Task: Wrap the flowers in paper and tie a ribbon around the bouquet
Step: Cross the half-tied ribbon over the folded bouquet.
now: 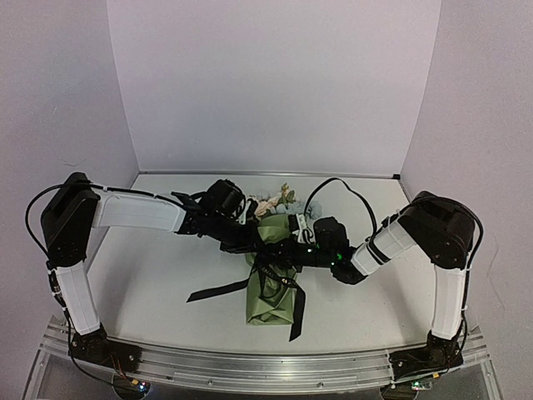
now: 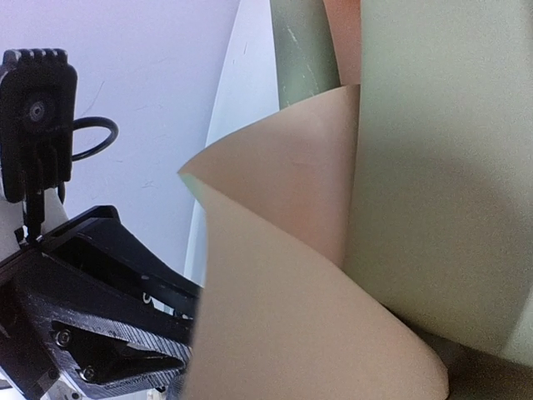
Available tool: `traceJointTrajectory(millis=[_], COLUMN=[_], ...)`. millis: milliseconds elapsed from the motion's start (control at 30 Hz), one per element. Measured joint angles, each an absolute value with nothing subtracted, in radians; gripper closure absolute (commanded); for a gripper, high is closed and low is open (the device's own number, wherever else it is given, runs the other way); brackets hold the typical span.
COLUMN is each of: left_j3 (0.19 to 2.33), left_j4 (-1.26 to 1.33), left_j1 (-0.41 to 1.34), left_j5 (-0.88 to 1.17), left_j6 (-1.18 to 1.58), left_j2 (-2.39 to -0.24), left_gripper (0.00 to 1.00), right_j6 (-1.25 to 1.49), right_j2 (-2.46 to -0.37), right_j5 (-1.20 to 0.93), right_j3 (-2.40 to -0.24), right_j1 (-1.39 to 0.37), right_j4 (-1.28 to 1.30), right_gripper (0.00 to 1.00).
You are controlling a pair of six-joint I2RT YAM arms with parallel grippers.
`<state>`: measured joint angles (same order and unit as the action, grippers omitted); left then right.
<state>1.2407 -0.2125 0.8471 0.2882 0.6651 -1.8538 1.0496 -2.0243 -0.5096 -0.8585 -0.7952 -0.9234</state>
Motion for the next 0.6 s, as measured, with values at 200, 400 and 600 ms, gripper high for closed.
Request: traceJointTrajectory(millis=[200,400,600], left_j3=[1.235,1.221,1.213], left_j4=[-0.202,-0.179,-0.172], left_j1=[0.848,0.848,0.848], left_j5=[0.278,0.275,0.275], left_j6=[0.671,0.657,0.64], left_j2=[-1.854,-1.851,-1.85], left_gripper=[1.0,1.0,1.0], right_j6=[1.049,1.048,1.035], right_j2=[-2.024,-2.024,-1.982], right_j5=[-0.503,-0.491,-0.487], right_j3=[-0.858,-0.846,-0.791], right_j1=[-0.794,-0.794,-0.794], right_j4=[-0.915,-0.919,-0.912], right_gripper=[0.89,0.84,0.82])
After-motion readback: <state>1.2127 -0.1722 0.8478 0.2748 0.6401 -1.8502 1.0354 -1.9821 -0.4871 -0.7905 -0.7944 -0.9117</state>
